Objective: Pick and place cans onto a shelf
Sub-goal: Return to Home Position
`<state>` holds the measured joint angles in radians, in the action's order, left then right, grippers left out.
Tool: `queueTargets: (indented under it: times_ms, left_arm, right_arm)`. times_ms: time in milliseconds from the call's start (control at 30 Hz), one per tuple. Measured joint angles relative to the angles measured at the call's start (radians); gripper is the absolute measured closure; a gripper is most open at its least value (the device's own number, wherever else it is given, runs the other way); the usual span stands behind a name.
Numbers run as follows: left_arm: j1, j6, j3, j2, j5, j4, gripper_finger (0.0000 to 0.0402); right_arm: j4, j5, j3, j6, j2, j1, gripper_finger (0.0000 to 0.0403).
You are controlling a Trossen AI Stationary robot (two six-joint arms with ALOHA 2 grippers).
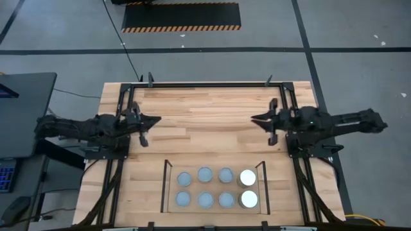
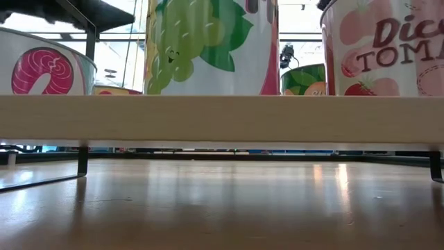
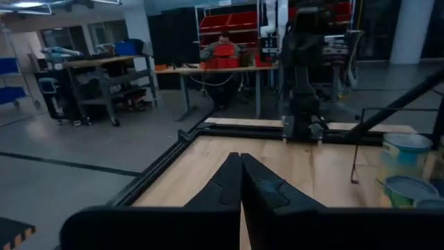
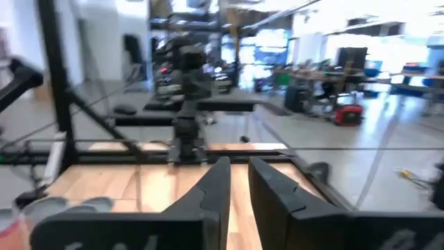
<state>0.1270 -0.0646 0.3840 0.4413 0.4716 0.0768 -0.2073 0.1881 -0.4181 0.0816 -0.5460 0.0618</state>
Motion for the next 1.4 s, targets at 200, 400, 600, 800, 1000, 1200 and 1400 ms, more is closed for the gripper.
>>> queueTargets:
  times_ms: [200, 400, 600, 800, 1000, 1200, 1400]
  left_arm:
    - [-0.020, 0.001, -0.111, -0.199, -0.067, -0.074, 0.0399]
    - [-0.020, -0.004, -0.246, -0.354, -0.201, -0.061, 0.0396]
    - [-0.019, 0.029, -0.359, -0.391, -0.236, -0.055, 0.0396]
    - [-0.019, 0.002, -0.374, -0.382, -0.260, -0.021, 0.0396]
    - [-0.019, -0.001, -0.374, -0.380, -0.286, -0.029, 0.0391]
    - [-0.019, 0.000, -0.374, -0.374, -0.285, -0.032, 0.0389]
    - [-0.019, 0.000, -0.375, -0.374, -0.283, -0.019, 0.0388]
  right_arm:
    - [0.011, -0.054, 0.160, -0.061, 0.280, -0.028, 0.0357]
    - [-0.020, -0.046, 0.342, -0.029, 0.539, -0.005, 0.0374]
    - [0.030, 0.036, 0.412, -0.065, 0.525, -0.005, 0.0398]
    - [0.163, -0.020, 0.411, -0.119, 0.520, -0.005, 0.0393]
    - [0.167, -0.058, 0.411, -0.060, 0.476, -0.007, 0.0393]
    - [0.165, -0.055, 0.411, -0.029, 0.470, -0.006, 0.0383]
    - [0.164, -0.055, 0.411, -0.028, 0.470, -0.006, 0.0381]
